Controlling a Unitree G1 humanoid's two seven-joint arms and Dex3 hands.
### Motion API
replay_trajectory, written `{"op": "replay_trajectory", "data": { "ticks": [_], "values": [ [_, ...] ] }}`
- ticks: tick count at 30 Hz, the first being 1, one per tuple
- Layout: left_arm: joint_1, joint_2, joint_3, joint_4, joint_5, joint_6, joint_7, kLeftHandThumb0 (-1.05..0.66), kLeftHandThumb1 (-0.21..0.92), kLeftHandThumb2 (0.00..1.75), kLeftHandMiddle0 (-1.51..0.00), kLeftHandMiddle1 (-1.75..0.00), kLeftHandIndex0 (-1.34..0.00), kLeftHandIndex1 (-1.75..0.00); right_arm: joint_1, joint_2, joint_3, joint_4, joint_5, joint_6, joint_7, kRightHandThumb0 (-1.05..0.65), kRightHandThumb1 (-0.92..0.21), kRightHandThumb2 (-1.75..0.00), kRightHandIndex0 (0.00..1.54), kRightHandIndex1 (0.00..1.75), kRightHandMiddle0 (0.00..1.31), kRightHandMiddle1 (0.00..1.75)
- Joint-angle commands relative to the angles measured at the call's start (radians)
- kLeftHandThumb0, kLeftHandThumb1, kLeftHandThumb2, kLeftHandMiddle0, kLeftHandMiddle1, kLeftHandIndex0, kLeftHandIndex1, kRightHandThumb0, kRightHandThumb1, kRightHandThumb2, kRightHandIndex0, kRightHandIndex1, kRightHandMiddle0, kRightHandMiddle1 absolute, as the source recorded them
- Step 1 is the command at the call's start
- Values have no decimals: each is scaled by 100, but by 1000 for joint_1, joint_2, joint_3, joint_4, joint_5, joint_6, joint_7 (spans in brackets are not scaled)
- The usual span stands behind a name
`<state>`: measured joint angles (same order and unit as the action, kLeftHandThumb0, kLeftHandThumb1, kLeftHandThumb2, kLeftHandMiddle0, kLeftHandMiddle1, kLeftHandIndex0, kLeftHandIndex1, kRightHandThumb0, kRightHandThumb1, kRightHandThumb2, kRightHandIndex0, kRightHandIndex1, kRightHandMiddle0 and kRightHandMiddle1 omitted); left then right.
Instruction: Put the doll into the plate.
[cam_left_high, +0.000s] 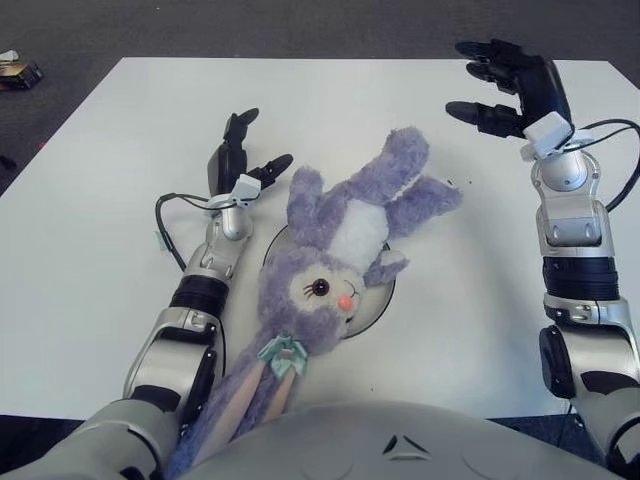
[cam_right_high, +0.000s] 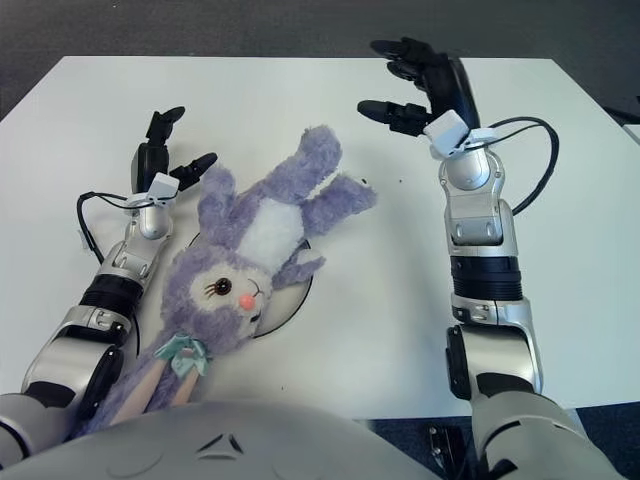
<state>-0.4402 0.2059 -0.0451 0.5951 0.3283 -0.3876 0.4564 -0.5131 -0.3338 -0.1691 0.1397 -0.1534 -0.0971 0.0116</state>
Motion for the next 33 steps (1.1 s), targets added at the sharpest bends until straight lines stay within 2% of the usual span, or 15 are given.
{"op": "replay_trajectory", "data": {
  "ticks": [1,3,5,8,13,17,18,19,21,26,32,33],
  "values": [
    [-18,-34,51,42,-129,-93,-78,-21,92,17,-65,-4,-34,-67,20,70,-54,49,134,-44,4,-9,-92,-16,75,85,50,98],
    [-24,-52,75,60,-203,-131,-136,-29,92,26,-72,-6,-38,-68,22,89,-73,75,187,-76,15,-4,-92,-17,69,107,46,120],
    [-30,-68,100,74,-280,-152,-206,-31,92,29,-75,-7,-39,-69,24,106,-83,95,224,-101,22,-2,-92,-17,68,114,44,127],
    [-39,-90,141,89,-400,-167,-318,-36,92,37,-79,-8,-42,-70,31,136,-95,120,274,-134,33,-1,-92,-16,64,126,47,125],
    [-43,-93,164,102,-428,-177,-364,-38,92,40,-81,-8,-44,-71,40,147,-94,130,295,-151,41,-1,-92,-16,63,131,49,124],
    [-43,-94,177,105,-432,-181,-381,-38,92,40,-83,-9,-44,-72,58,172,-100,146,344,-172,73,-1,-92,-20,58,136,45,128],
    [-43,-95,180,106,-433,-182,-383,-37,92,40,-84,-9,-42,-89,59,177,-102,152,355,-179,81,-1,-92,-20,58,137,44,129],
    [-43,-95,182,108,-433,-183,-385,-37,92,40,-85,-9,-38,-116,61,182,-105,164,366,-191,90,-1,-92,-22,57,138,43,131],
    [-44,-97,185,110,-432,-185,-388,-36,92,41,-87,-10,-34,-143,62,186,-107,180,377,-205,100,-1,-92,-23,55,140,40,132],
    [-50,-107,196,130,-445,-186,-403,-35,92,41,-90,-11,-31,-158,85,207,-109,218,388,-235,108,-1,-92,-27,53,141,35,140],
    [-53,-128,211,149,-478,-179,-444,-35,92,39,-96,-15,-33,-160,98,214,-103,245,356,-210,66,-1,-92,-29,51,140,31,147],
    [-53,-131,214,153,-483,-179,-452,-35,92,39,-97,-16,-33,-159,99,213,-102,252,347,-209,56,-1,-89,-34,51,140,32,148]
  ]
}}
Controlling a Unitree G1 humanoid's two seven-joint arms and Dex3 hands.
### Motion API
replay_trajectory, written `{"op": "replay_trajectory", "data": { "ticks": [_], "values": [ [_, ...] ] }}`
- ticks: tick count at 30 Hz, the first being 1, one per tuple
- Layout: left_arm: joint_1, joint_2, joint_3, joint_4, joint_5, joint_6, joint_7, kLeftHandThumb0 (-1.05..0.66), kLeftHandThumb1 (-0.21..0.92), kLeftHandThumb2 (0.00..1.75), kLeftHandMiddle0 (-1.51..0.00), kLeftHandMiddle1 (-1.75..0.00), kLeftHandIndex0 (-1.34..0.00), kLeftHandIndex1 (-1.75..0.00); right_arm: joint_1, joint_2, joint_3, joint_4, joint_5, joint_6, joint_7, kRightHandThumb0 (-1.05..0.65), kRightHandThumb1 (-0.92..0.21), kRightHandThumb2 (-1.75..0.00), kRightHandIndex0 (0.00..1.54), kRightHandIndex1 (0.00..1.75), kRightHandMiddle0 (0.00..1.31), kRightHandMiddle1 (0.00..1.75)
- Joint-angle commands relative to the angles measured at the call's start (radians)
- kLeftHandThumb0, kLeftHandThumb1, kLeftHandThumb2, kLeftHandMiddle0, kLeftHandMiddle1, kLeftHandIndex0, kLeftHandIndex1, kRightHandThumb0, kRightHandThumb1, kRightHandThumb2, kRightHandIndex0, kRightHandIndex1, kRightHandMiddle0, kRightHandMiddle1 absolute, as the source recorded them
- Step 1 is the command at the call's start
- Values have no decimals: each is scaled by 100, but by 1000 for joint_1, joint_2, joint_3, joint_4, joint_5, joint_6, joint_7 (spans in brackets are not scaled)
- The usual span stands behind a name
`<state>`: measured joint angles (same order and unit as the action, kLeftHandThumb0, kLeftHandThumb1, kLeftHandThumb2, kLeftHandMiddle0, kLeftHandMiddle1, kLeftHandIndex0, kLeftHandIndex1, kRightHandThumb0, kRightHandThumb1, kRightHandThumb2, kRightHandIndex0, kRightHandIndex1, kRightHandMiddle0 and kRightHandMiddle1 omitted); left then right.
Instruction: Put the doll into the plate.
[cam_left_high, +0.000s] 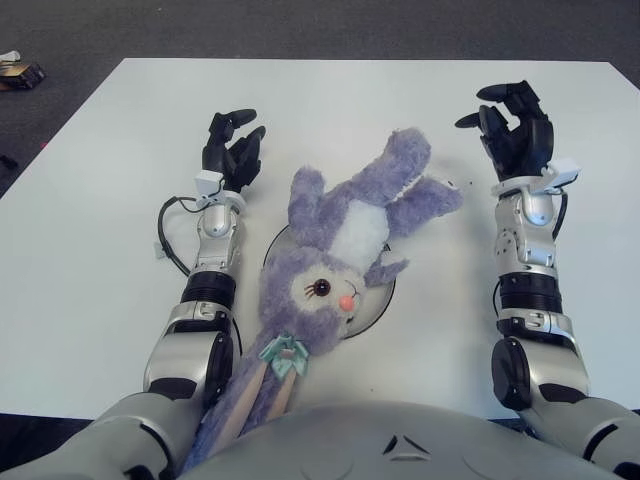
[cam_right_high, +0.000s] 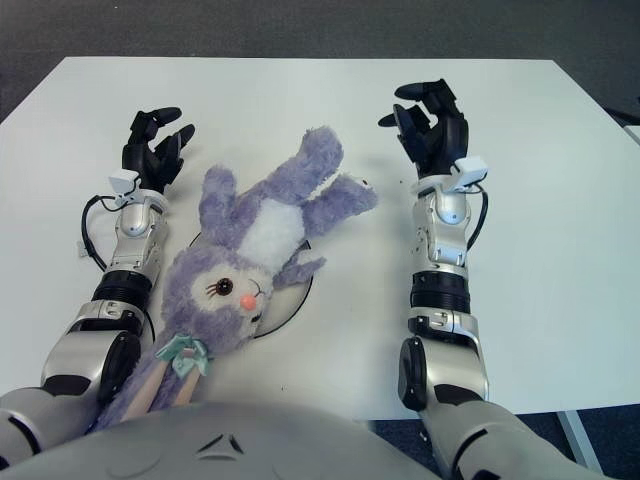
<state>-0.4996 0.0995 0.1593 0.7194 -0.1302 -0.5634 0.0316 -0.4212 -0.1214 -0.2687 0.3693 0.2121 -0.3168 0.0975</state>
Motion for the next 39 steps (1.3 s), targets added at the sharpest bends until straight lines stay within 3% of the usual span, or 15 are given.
{"op": "replay_trajectory", "data": {
  "ticks": [1,8,13,27,32,35,39],
  "values": [
    [6,-28,12,34,-29,-3,-35,-35,92,39,-98,-17,-34,-159,7,-2,1,35,-35,9,-45,-1,-83,-44,52,140,33,150],
    [-2,-39,25,67,-43,-4,-76,-35,92,36,-82,-69,-36,-157,1,-10,11,95,-93,-11,-99,-1,-58,-86,57,149,37,160],
    [-8,-42,36,79,-49,-4,-98,-35,92,36,-77,-88,-37,-156,-4,-15,13,141,-119,-29,-127,-1,-46,-108,57,161,36,169],
    [-7,-51,55,126,-65,-37,-159,-35,92,38,-67,-131,-34,-160,32,8,5,136,-102,125,-203,-1,-41,-116,62,156,35,175],
    [-5,-51,56,121,-78,-14,-191,-35,92,39,-65,-144,-33,-161,43,9,7,120,-101,144,-210,-1,-40,-117,63,157,35,175],
    [0,-52,53,111,-77,4,-199,-35,92,41,-63,-151,-32,-163,51,7,8,109,-101,153,-210,-25,-65,-86,69,169,32,175],
    [5,-56,51,103,-70,13,-198,-35,92,41,-63,-155,-31,-163,56,5,8,101,-101,161,-209,-34,-75,-74,71,173,30,175]
  ]
}}
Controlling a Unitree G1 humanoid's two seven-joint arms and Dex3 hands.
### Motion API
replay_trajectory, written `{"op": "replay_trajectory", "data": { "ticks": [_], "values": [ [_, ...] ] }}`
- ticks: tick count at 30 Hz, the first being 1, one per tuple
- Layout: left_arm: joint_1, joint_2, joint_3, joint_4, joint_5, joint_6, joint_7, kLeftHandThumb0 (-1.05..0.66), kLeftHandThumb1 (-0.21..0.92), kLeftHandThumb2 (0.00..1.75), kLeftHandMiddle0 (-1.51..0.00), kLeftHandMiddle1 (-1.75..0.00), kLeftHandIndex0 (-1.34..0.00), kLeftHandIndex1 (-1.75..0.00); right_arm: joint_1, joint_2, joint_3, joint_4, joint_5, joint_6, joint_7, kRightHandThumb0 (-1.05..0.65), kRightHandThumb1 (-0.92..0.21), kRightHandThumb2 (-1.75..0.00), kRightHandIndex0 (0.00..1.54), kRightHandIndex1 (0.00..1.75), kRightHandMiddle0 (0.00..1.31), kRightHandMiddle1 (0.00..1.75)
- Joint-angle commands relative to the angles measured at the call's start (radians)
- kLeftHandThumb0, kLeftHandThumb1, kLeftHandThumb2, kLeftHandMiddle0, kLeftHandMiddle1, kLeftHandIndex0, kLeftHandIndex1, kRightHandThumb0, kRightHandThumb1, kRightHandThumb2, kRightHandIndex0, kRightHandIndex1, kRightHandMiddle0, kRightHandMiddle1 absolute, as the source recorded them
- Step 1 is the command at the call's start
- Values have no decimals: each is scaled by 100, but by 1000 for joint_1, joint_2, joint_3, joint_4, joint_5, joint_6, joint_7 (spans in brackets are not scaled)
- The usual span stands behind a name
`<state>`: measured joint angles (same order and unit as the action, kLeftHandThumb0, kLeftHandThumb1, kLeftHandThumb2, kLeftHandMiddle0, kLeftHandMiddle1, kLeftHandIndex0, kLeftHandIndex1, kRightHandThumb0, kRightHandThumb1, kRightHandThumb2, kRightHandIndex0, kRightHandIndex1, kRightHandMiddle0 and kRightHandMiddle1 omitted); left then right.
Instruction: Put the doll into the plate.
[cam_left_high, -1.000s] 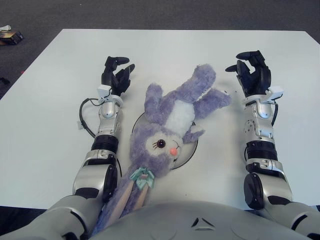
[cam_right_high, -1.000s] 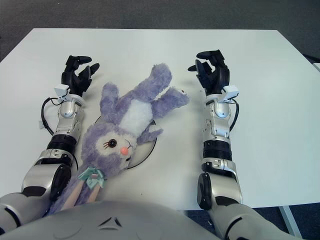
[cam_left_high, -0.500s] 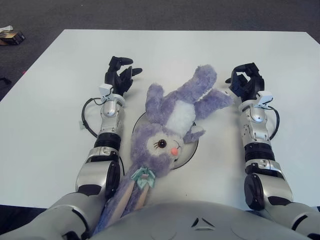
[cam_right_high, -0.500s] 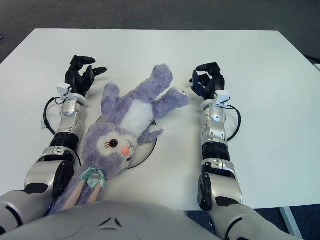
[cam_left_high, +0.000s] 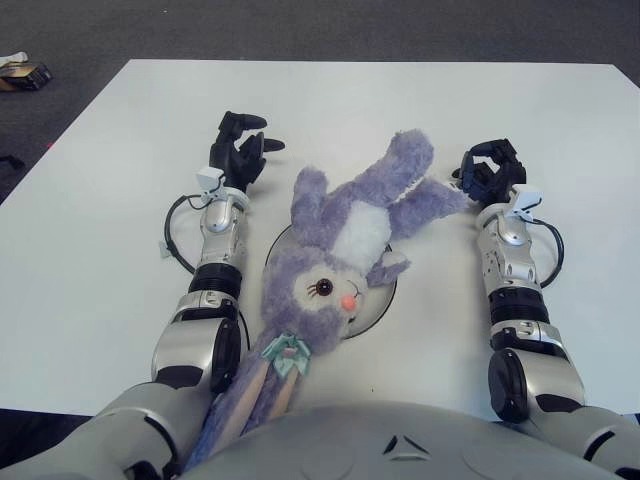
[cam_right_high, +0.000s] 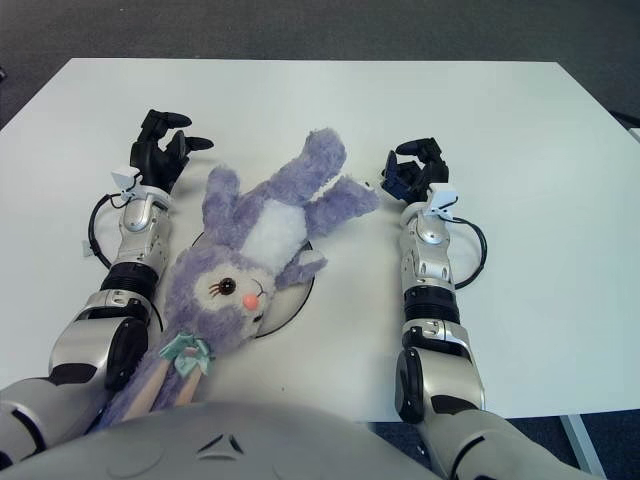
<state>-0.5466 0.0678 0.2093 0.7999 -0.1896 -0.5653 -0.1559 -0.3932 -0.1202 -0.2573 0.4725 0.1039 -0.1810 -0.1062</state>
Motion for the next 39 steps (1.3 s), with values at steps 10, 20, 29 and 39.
{"op": "replay_trajectory", "data": {
  "ticks": [10,20,29,39],
  "values": [
    [65,-41,-13,12,16,25,20,-35,92,40,-65,-159,-33,-162,33,-7,-2,11,2,23,5,-37,-79,-69,73,175,29,175],
    [71,-47,-14,9,31,33,38,-35,92,38,-66,-161,-34,-160,31,-18,6,43,-20,4,-8,-37,-79,-69,75,175,29,175],
    [86,-49,-14,-24,29,77,42,-35,92,38,-67,-160,-34,-160,44,-35,40,72,-101,-61,-59,-37,-77,-70,74,175,31,173],
    [105,-54,-16,-66,29,110,37,-35,92,38,-67,-160,-34,-160,59,-27,53,67,-142,-97,-103,-37,-76,-70,74,175,33,171]
  ]
}}
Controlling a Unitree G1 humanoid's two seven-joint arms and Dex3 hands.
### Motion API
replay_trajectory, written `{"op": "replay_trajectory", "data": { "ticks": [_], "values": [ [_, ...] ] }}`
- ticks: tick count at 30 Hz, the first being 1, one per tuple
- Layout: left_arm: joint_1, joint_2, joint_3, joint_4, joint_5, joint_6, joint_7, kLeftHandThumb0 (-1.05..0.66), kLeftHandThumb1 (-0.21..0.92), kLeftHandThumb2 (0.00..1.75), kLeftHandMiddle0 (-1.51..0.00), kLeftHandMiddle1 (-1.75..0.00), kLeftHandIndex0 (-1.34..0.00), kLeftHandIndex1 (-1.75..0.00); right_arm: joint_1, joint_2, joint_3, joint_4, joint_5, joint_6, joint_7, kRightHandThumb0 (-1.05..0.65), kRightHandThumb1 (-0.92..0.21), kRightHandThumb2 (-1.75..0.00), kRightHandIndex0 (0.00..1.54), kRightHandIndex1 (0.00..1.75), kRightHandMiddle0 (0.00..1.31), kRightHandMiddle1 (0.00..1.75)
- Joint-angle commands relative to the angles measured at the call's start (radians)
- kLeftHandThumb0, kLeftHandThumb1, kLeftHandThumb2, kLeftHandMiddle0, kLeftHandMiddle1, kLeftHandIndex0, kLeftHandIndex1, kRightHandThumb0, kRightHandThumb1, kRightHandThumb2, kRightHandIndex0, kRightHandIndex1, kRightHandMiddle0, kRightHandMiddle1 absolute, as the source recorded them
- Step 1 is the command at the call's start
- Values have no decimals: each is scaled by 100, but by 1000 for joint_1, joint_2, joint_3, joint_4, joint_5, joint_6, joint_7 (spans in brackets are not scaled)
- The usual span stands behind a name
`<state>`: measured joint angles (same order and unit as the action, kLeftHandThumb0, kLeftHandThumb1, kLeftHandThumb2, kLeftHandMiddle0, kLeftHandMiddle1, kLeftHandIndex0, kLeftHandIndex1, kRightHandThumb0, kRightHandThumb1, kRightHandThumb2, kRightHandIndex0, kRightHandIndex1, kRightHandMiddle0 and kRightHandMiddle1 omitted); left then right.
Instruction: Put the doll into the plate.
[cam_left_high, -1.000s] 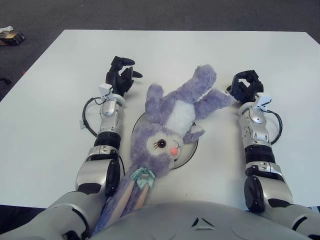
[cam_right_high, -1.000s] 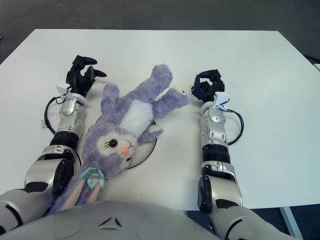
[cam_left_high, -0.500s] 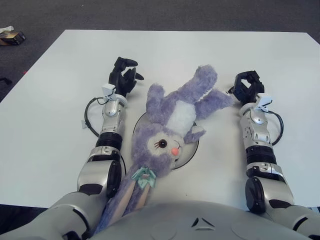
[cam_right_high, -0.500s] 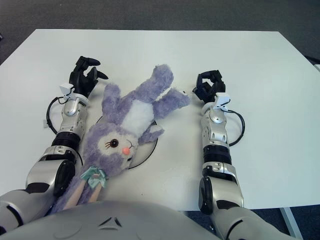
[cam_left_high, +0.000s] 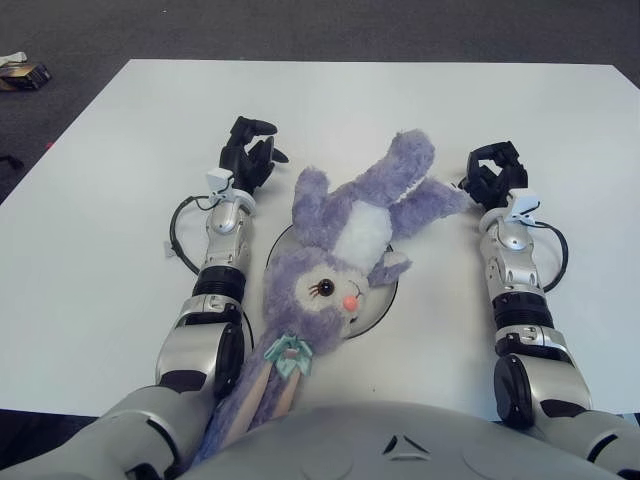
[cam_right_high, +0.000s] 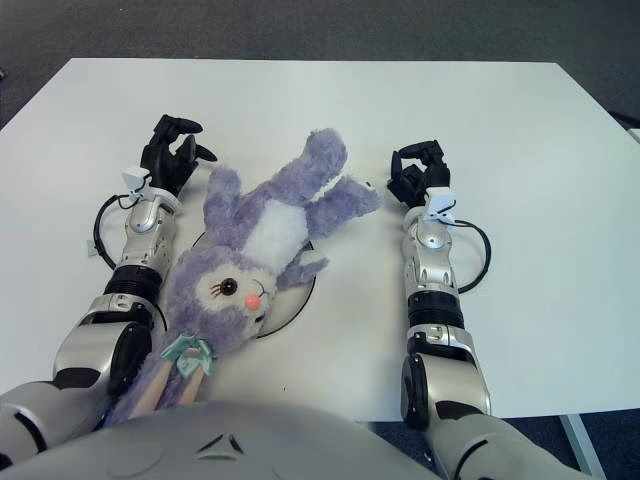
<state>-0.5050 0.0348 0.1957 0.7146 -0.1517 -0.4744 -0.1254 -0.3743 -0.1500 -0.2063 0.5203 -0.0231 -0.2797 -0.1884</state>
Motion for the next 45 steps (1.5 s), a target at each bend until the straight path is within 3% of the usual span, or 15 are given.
{"op": "replay_trajectory", "data": {
  "ticks": [1,35,45],
  "values": [
    [65,-22,-2,15,-9,22,6,-35,92,38,-67,-160,-35,-160,40,3,3,19,-17,1,-24,-37,-76,-70,74,175,33,171],
    [78,-25,-3,-25,-6,55,6,-35,92,36,-67,-161,-37,-158,35,6,14,85,-38,-44,-71,-37,-76,-69,81,175,35,169],
    [88,-29,-6,-34,-1,56,13,-35,92,36,-67,-162,-37,-157,31,27,8,183,-30,-172,-98,-37,-75,-70,81,175,35,170]
  ]
}}
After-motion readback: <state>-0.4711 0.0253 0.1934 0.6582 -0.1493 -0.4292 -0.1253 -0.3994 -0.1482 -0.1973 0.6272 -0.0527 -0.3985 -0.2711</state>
